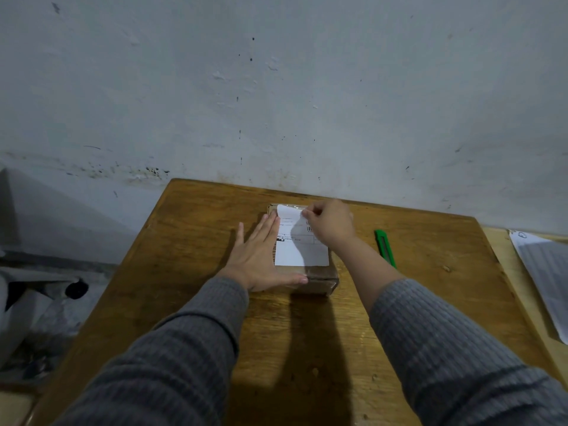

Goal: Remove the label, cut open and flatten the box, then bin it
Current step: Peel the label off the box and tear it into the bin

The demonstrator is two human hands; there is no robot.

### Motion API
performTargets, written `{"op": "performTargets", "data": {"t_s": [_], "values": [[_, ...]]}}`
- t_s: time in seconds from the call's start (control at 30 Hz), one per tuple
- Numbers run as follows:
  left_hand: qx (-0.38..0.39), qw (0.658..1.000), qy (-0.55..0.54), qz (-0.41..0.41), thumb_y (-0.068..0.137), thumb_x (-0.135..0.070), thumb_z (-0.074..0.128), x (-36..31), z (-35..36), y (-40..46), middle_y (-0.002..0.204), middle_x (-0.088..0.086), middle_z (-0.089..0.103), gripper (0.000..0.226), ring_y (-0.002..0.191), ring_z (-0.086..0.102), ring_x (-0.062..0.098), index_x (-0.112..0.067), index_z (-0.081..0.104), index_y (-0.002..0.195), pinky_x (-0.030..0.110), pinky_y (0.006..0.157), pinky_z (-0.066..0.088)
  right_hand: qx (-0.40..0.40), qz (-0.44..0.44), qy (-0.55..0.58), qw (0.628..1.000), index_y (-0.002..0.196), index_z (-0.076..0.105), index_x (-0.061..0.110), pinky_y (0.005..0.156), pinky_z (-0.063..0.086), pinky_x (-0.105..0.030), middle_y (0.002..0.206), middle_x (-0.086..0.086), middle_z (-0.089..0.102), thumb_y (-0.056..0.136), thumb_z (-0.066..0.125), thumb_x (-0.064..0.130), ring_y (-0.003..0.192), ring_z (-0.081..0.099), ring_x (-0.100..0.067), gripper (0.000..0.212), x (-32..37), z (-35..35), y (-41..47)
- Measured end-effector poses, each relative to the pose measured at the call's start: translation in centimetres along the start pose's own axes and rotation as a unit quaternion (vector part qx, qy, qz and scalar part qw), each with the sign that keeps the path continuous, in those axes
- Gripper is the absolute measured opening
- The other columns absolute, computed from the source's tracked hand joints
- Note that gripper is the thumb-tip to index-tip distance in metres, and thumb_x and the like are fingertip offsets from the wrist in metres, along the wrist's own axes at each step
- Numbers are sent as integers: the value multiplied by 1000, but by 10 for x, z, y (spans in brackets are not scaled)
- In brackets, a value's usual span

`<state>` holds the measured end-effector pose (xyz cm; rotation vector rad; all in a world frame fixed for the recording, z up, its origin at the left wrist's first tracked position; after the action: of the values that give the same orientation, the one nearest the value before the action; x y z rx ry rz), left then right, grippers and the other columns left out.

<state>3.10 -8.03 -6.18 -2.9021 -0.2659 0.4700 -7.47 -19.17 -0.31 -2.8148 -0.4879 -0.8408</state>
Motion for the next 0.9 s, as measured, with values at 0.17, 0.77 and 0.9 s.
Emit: {"op": "performTargets", "data": {"t_s": [0.17,0.77,0.9], "values": [[-5,1000,-12,1,54,-95,47,0,3,0,158,-6,-26,141,144,-24,10,-19,-21,151,54,117,-12,28,71,100,992,84,70,11,79,54,-37,85,-4,69,92,59,21,79,61,-19,17,-14,-1,-4],[-41,997,50,36,71,-91,24,1,0,-2,160,-6,-19,110,146,-21,10,-28,-16,152,60,114,-13,45,-20,129,990,120,65,14,81,43,-22,127,-5,63,91,61,21,108,57,-15,30,-2,-25,-14],[-26,999,40,25,72,-90,25,1,3,-4,159,-7,-22,113,144,-23,10,-24,-17,152,60,114,-13,39,-35,63,997,116,67,9,78,45,-19,120,-8,67,92,60,21,102,61,-15,28,-1,-27,-15]]}}
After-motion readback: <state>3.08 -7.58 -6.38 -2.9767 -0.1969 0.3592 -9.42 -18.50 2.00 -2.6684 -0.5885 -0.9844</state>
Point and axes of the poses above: each hand's wrist, its own y-axis towards the middle knuckle, its own z-axis out of the palm, x = y × z, the point moved 6 cm from there along y, towards the middle knuckle
